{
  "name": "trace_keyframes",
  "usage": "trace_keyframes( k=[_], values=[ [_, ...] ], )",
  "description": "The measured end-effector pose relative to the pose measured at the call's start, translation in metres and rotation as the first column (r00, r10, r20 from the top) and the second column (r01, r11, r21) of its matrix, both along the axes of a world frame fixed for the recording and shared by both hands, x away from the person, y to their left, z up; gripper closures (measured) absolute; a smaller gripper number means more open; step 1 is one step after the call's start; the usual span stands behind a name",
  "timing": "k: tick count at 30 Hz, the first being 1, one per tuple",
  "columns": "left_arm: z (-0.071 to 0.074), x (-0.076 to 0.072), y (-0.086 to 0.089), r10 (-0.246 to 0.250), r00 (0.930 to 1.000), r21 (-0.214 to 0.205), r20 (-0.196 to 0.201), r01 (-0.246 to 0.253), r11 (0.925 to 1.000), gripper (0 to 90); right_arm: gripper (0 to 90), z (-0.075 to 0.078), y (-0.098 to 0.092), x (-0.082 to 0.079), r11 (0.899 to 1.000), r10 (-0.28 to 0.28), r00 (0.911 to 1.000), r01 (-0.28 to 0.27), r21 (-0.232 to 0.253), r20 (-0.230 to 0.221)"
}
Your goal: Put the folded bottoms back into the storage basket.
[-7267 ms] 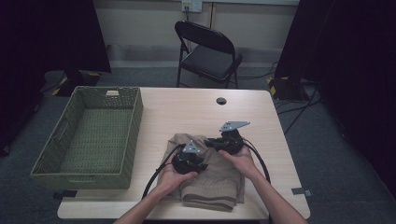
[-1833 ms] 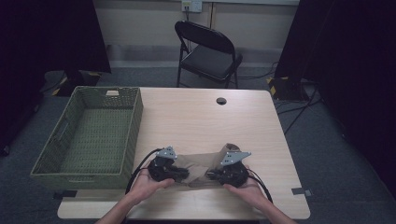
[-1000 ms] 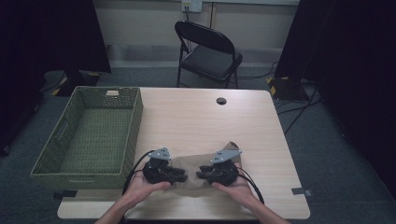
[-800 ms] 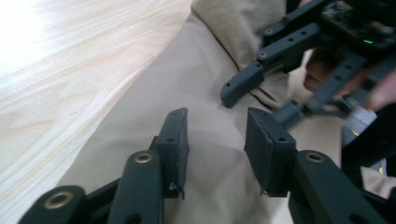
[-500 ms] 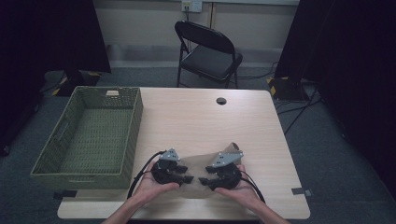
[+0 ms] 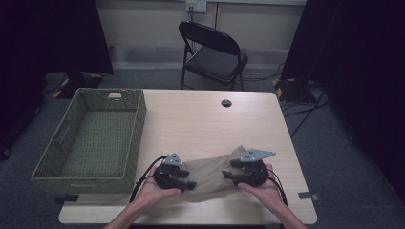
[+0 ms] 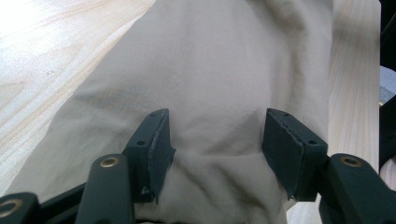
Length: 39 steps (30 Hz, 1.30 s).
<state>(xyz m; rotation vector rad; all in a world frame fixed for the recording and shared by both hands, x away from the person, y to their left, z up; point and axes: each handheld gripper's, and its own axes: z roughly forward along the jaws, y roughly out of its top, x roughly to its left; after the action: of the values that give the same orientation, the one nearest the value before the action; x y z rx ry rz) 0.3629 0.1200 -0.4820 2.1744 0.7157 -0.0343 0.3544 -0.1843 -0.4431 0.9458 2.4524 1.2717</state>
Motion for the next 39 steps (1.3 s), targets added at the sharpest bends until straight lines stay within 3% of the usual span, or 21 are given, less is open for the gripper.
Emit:
trace_keyframes(
  k=[3, 4, 8, 11, 12, 13, 16, 26, 29, 36, 39],
  values=[
    [0.000, 0.000, -0.001, -0.004, 1.0000, 0.008, 0.003, 0.004, 1.0000, 41.4, 45.4, 0.010, 0.002, 0.008, 1.000, -0.016, 0.9995, 0.015, 0.020, 0.028],
    [-0.001, 0.000, -0.001, -0.006, 1.0000, 0.009, 0.005, 0.006, 0.9999, 41.4, 46.7, 0.018, 0.005, 0.018, 0.999, -0.029, 0.9984, 0.028, 0.029, 0.048],
    [-0.001, -0.001, -0.001, -0.006, 1.0000, 0.010, 0.006, 0.006, 0.9999, 41.3, 50.1, 0.025, 0.012, 0.039, 0.999, -0.047, 0.9978, 0.046, 0.022, 0.047],
    [-0.001, 0.000, -0.001, -0.004, 1.0000, 0.007, 0.005, 0.004, 1.0000, 41.3, 52.8, 0.021, 0.017, 0.047, 0.999, -0.052, 0.9983, 0.052, -0.011, 0.025],
    [-0.001, 0.000, -0.001, -0.004, 1.0000, 0.007, 0.005, 0.004, 1.0000, 41.2, 52.8, 0.021, 0.017, 0.047, 0.999, -0.052, 0.9983, 0.052, -0.011, 0.025],
    [-0.001, -0.001, -0.001, 0.000, 1.0000, 0.010, 0.005, 0.000, 0.9999, 41.1, 54.0, 0.014, 0.019, 0.047, 0.997, -0.053, 0.9986, 0.053, -0.060, 0.000],
    [-0.001, -0.001, -0.001, 0.002, 1.0000, 0.013, 0.008, -0.002, 0.9999, 41.2, 53.8, 0.007, 0.016, 0.039, 0.994, -0.046, 0.9988, 0.044, -0.098, -0.018],
    [-0.001, -0.001, -0.001, 0.009, 1.0000, 0.008, -0.001, -0.009, 0.9999, 41.0, 39.1, -0.011, -0.015, 0.002, 0.992, -0.069, 0.9973, 0.066, -0.105, -0.026],
    [-0.001, -0.001, -0.001, 0.011, 0.9999, 0.009, 0.000, -0.011, 0.9999, 41.0, 37.8, -0.015, -0.018, 0.000, 0.992, -0.083, 0.9962, 0.080, -0.093, -0.027],
    [-0.002, -0.003, -0.002, 0.006, 0.9998, 0.018, 0.018, -0.007, 0.9998, 41.0, 37.6, -0.034, -0.014, 0.001, 0.982, -0.092, 0.9956, 0.087, -0.165, -0.022],
    [-0.001, -0.005, -0.002, 0.007, 0.9998, 0.019, 0.021, -0.007, 0.9998, 41.0, 37.9, -0.038, -0.016, 0.007, 0.987, -0.086, 0.9955, 0.079, -0.142, -0.040]
  ],
)
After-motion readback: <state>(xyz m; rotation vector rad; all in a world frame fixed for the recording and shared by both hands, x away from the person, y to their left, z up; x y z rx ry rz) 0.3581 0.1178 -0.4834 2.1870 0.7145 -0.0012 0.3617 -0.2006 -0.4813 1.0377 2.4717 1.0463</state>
